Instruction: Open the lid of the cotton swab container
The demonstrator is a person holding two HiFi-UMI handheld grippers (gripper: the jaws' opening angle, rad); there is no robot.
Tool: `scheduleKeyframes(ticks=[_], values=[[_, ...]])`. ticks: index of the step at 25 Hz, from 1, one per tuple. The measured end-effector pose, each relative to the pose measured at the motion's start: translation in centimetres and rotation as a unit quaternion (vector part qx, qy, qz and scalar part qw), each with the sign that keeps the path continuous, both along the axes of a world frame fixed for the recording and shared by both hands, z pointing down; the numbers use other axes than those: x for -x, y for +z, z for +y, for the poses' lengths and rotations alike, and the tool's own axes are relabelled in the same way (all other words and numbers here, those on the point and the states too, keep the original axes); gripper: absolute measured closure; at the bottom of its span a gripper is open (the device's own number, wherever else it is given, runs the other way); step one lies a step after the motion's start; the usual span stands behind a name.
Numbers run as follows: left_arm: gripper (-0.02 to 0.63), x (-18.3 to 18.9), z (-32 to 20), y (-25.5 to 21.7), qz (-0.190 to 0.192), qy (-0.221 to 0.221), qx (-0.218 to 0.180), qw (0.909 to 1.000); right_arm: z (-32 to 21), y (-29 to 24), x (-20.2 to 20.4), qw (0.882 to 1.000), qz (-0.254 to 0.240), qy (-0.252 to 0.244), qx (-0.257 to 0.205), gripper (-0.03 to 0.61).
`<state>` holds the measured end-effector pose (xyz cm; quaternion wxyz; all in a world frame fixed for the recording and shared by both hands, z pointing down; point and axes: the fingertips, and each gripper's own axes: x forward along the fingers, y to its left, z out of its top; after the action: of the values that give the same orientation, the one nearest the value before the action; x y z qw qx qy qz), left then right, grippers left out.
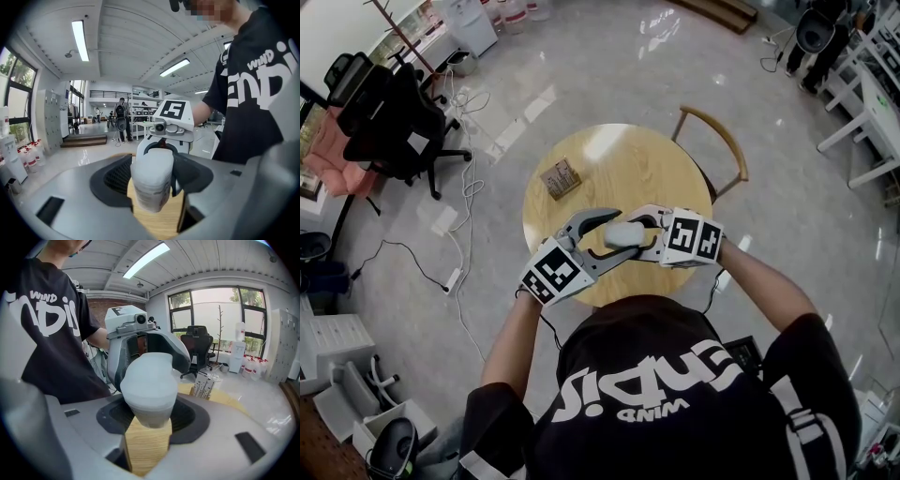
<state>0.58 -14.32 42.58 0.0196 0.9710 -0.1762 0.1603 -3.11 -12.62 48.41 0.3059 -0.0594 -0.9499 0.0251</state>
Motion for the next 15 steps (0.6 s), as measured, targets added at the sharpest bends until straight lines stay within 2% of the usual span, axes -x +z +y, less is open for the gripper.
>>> scheduleKeyframes(ticks=[15], values=[[0.333,0.19,-0.26,-0.31,0.016,-0.008,0.025,0.9995,0.03,-0.29,0.46,1.0,-0.013,0.012,0.016,0.383]])
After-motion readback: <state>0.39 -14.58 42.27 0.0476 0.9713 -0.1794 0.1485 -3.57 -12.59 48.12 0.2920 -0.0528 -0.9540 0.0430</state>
